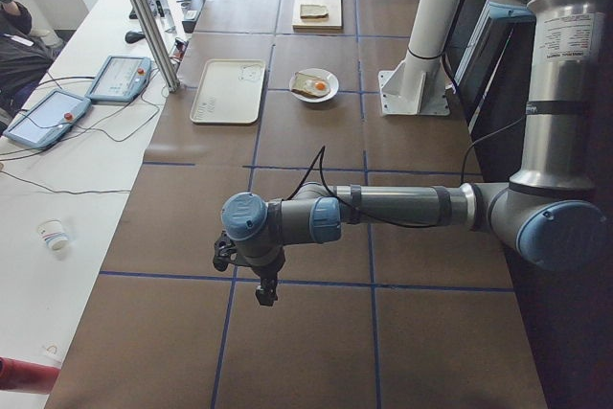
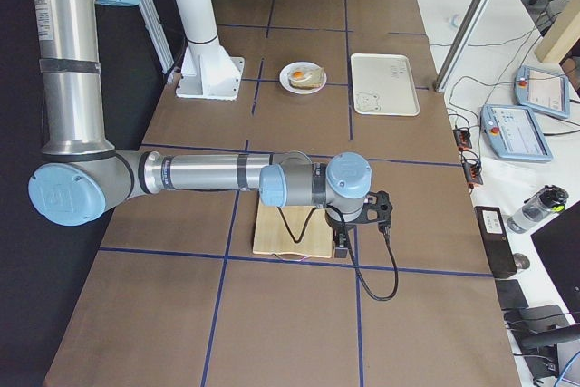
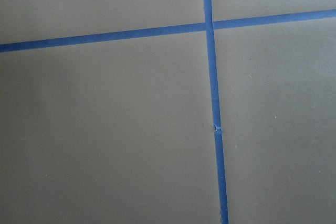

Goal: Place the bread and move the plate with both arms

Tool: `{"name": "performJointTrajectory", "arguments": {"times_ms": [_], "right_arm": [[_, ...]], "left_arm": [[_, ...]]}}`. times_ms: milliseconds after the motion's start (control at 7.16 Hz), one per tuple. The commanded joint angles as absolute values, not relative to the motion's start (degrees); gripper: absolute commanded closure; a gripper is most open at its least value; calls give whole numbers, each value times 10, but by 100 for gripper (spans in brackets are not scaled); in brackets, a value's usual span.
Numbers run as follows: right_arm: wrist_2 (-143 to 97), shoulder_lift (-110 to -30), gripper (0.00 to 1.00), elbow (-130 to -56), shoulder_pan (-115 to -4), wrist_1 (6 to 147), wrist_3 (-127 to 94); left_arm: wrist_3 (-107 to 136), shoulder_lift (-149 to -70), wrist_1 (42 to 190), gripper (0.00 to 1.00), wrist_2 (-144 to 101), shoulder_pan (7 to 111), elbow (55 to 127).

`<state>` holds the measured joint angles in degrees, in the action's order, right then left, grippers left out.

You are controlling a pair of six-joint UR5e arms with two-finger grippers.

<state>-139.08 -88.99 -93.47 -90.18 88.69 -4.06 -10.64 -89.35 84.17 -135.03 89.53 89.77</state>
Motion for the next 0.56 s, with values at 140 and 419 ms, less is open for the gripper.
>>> {"name": "performJointTrajectory", "arguments": {"times_ms": [140, 419], "right_arm": [[-1387, -934, 0, -969, -782, 685, -307], [-1329, -955, 0, -963, -669, 545, -483]], "left_arm": [[-106, -893, 843, 0, -1359, 895, 898], [-106, -893, 857, 0, -1359, 895, 894]]}}
